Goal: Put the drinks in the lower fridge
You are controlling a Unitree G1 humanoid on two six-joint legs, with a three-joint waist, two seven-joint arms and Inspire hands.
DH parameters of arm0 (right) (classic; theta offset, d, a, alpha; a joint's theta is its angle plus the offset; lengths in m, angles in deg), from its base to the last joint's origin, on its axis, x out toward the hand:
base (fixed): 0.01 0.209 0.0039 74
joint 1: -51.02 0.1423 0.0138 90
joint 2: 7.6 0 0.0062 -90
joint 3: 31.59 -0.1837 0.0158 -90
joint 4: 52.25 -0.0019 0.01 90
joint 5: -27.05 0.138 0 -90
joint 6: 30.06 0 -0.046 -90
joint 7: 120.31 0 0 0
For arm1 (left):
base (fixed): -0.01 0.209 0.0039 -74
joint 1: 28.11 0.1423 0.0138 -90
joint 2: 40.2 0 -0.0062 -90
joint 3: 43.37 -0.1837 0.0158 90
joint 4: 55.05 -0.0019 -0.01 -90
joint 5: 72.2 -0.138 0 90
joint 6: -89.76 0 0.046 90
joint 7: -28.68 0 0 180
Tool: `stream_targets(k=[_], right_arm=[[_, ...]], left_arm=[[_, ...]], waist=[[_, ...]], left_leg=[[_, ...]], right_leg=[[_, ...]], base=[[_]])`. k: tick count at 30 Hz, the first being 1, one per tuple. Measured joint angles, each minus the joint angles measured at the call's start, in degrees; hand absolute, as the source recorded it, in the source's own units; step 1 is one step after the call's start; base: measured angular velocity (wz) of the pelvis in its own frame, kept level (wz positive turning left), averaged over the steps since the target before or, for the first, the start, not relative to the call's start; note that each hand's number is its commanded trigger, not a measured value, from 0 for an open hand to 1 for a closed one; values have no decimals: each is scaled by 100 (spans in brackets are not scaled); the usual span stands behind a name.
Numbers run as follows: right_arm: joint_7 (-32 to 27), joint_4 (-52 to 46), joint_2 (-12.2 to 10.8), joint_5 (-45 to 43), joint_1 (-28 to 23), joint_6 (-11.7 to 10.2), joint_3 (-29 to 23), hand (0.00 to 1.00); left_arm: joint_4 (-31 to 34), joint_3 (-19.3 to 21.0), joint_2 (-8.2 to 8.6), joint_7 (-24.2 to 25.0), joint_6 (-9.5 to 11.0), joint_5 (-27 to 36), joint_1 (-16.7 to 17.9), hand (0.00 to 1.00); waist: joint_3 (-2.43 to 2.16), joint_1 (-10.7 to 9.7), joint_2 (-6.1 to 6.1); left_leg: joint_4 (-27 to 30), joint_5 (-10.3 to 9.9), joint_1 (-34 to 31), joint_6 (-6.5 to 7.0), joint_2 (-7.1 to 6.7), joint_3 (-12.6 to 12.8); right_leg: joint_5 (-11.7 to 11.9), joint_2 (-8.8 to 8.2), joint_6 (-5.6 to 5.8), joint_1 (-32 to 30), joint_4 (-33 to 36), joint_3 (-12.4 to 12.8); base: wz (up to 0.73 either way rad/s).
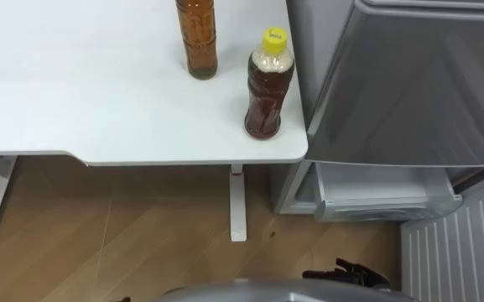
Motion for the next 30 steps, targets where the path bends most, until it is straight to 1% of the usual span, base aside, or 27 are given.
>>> stream_targets(k=[8,13,16,22,25,28,30], right_arm=[[-45,3,6,-120,47,36,-1,0],[-153,-11,6,-197,28,33,-19,0],[-160,2,8,-204,3,31,-70,0],[-194,7,11,-213,2,17,-112,0],[-200,7,11,-230,1,17,-121,0],[-251,5,11,-229,-3,20,-108,0],[-263,5,11,-228,-5,35,-75,0]], left_arm=[[18,1,-3,35,-36,-1,0,0],[18,17,-22,-7,-36,-5,-5,0],[19,126,-29,13,-39,-10,4,0],[10,131,-27,-20,-40,4,39,0],[12,158,-23,-130,-38,8,32,0],[14,269,-8,-300,-35,35,4,0],[21,397,-4,-440,-32,238,-6,0]], waist=[[2,18,-36],[2,21,-34],[2,27,-32],[9,13,-10],[11,0,-1],[10,29,5],[10,78,5]], left_leg=[[33,0,8,0,-6,-28],[23,0,13,0,-10,-40],[17,0,17,0,-16,-83],[16,0,10,0,-19,-114],[3,-1,10,0,-25,-147],[2,0,12,-2,-21,-136],[2,0,22,-2,-19,-133]], right_leg=[[-2,-3,3,32,-5,-5],[-3,4,4,35,-73,8],[-4,7,4,48,-85,1],[-3,8,4,88,-89,-7],[-3,7,4,96,-90,-11],[-3,11,3,92,-86,-2],[-2,11,2,102,-84,-3]], base=[[0],[0],[5],[2],[3],[0],[0]])
